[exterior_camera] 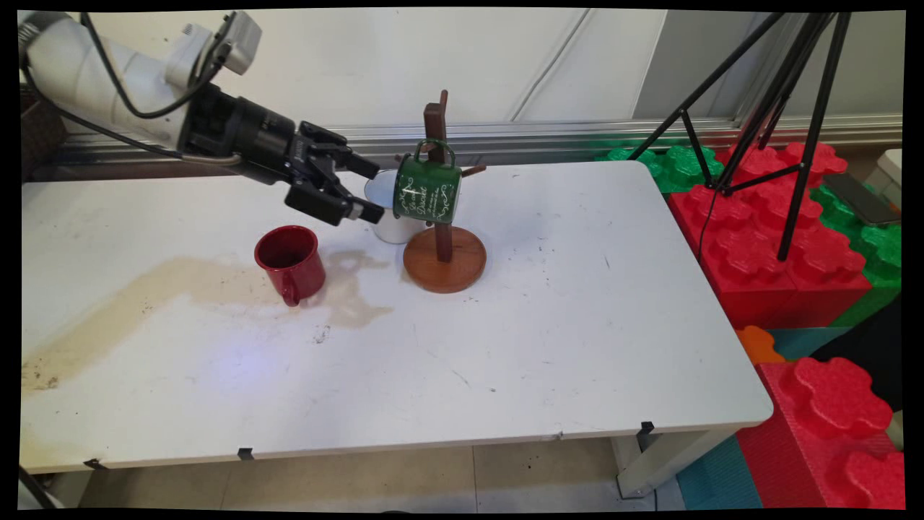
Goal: Pick up the green mug from the rack, then place the picked object on the table
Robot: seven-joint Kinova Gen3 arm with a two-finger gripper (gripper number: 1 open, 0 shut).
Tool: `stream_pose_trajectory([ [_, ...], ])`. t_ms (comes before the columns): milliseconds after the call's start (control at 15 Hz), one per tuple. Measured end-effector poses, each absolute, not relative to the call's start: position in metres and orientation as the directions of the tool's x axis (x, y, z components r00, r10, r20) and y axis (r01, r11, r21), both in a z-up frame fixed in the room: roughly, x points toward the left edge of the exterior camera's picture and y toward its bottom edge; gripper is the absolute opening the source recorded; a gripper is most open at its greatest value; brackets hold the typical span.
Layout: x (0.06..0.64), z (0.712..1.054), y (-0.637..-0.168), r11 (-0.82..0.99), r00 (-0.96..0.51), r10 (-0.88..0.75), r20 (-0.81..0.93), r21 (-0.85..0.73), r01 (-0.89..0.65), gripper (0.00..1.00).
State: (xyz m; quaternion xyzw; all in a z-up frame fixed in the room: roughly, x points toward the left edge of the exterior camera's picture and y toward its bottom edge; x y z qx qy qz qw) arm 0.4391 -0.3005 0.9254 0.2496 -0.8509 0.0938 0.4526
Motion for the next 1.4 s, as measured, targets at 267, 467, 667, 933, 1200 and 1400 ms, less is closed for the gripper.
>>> stream_pose_trajectory([
  [267, 0.432, 0.909, -0.31, 0.849, -0.414, -0.364, 0.834, 0.114, -0.517, 1.0],
  [467, 0.427, 0.899, -0.315, 0.843, -0.378, -0.38, 0.844, 0.149, -0.517, 1.0],
  [667, 0.424, 0.892, -0.317, 0.841, -0.353, -0.391, 0.85, 0.174, -0.512, 1.0],
  [933, 0.423, 0.886, -0.319, 0.839, -0.326, -0.4, 0.857, 0.198, -0.507, 0.0],
  [1200, 0.421, 0.884, -0.317, 0.838, -0.302, -0.41, 0.86, 0.225, -0.497, 0.0],
  [1400, 0.422, 0.881, -0.313, 0.837, -0.292, -0.423, 0.858, 0.247, -0.488, 0.0],
])
